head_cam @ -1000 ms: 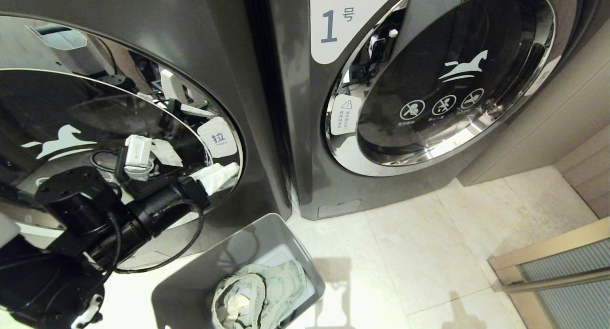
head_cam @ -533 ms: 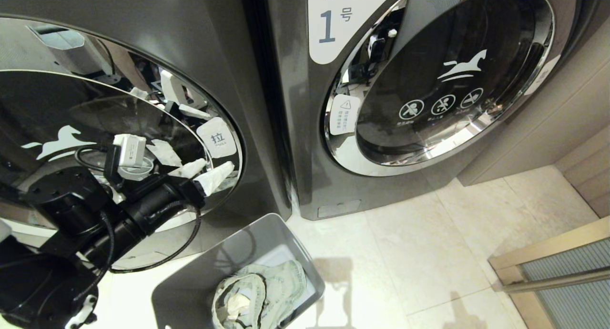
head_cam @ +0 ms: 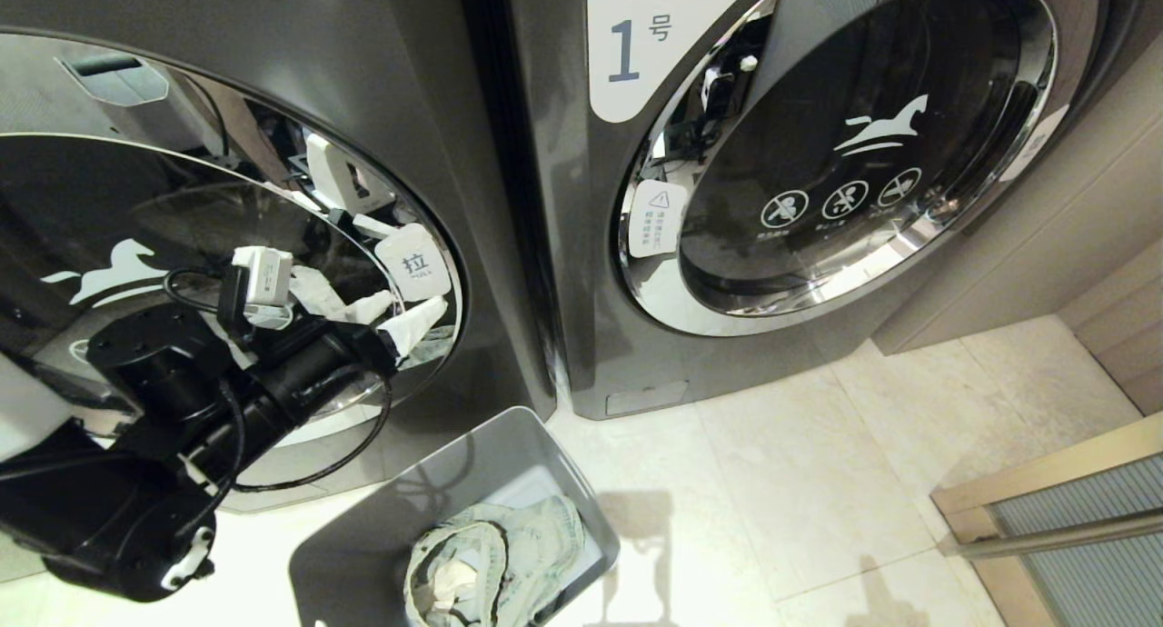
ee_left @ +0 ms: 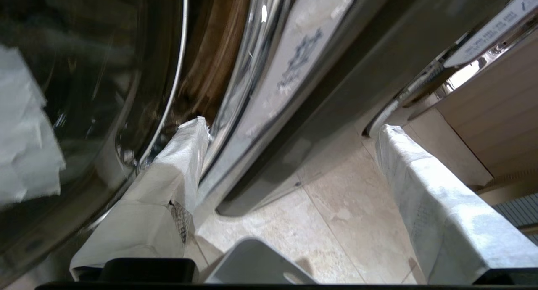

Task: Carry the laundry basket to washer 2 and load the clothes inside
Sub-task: Open the lid of the washing machine

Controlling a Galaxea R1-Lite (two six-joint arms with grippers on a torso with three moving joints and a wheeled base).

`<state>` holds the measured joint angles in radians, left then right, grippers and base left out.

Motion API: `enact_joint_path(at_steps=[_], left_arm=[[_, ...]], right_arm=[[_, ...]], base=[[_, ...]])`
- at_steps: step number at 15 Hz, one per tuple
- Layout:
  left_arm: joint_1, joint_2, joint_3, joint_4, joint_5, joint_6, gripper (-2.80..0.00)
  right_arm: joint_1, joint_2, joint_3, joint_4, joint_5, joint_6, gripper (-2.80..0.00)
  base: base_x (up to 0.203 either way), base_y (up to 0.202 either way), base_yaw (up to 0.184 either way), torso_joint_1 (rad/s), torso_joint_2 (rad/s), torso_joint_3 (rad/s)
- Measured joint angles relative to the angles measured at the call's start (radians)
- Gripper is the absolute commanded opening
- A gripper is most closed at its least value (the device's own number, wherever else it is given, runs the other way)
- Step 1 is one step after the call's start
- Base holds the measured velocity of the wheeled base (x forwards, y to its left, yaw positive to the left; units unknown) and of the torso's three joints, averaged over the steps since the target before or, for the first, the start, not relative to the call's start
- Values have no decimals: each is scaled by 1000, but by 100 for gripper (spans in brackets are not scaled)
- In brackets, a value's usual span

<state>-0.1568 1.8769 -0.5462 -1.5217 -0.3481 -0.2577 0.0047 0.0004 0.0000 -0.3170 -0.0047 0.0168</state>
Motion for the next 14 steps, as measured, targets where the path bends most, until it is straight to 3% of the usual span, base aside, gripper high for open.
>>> enact_joint_path(at_steps=[11, 12, 14], left_arm=[[2, 118, -152, 1, -47, -7, 0], [2, 121, -157, 1, -45, -7, -280], [3, 126, -167, 1, -43, -7, -280]], right_arm=[[0, 0, 0, 0, 0, 0, -280], [0, 0, 0, 0, 0, 0, -280], [0, 0, 0, 0, 0, 0, -280]], base=[[0, 0, 0, 0, 0, 0], [0, 0, 0, 0, 0, 0], [0, 0, 0, 0, 0, 0]])
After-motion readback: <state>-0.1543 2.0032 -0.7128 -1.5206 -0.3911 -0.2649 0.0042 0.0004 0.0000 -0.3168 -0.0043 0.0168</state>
